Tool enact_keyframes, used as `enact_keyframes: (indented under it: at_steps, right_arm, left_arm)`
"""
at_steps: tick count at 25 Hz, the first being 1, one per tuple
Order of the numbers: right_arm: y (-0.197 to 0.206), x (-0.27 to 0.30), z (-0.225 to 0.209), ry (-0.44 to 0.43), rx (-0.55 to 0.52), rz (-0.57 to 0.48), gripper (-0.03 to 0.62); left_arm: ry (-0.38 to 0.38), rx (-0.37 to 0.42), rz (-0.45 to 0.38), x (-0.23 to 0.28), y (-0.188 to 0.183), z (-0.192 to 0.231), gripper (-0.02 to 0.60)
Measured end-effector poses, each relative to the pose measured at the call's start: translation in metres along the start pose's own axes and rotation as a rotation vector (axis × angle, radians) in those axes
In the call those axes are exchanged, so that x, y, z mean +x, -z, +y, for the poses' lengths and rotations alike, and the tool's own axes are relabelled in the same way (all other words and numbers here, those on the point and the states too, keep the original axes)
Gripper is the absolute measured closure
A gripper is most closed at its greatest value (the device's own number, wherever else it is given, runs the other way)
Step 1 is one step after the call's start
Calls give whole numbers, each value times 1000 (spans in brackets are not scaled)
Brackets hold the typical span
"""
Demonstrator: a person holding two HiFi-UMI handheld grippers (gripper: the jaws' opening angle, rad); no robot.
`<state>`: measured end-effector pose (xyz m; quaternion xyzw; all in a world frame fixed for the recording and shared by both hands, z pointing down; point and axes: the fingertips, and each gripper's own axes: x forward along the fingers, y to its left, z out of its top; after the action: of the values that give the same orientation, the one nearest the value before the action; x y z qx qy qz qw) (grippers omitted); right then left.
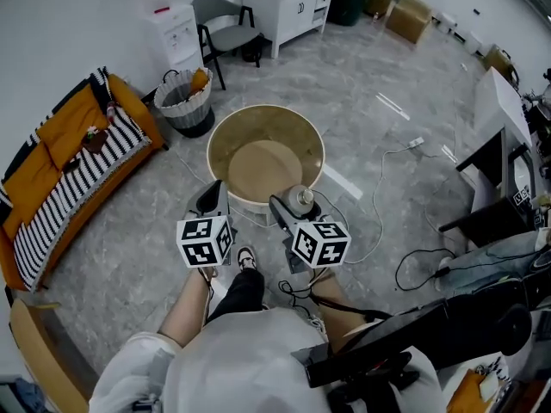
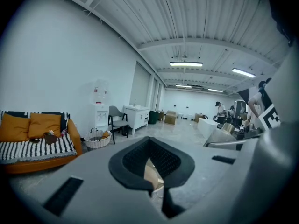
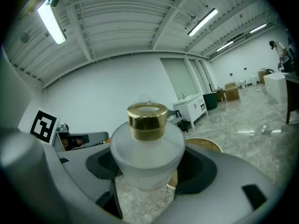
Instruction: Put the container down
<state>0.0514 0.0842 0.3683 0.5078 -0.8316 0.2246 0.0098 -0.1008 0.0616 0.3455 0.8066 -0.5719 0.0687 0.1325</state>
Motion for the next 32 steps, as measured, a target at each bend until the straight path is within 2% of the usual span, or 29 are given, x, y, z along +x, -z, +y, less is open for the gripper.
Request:
enact_keyframes:
  at_steps: [6,13,23,28,32]
  right_arm:
    - [-21,51,-23,31,1,-4,261]
    - [-50,116,-32,27,-1,14,261]
    - [-91,207,-37,17,4,37,261]
    - [-95,235,-47,24,-4,37,261]
    - [-93,246,-65,36,37,29,261]
  left_arm:
    - [33,4,-2,60,-18,22,573]
    - [30,-18,8,117,-41,60,572]
    - [42,-96,-9,200,-70,118,574]
    - [44,-104,-6,232,-64,133,573]
    - [43,-125,46,247,-41,134,573]
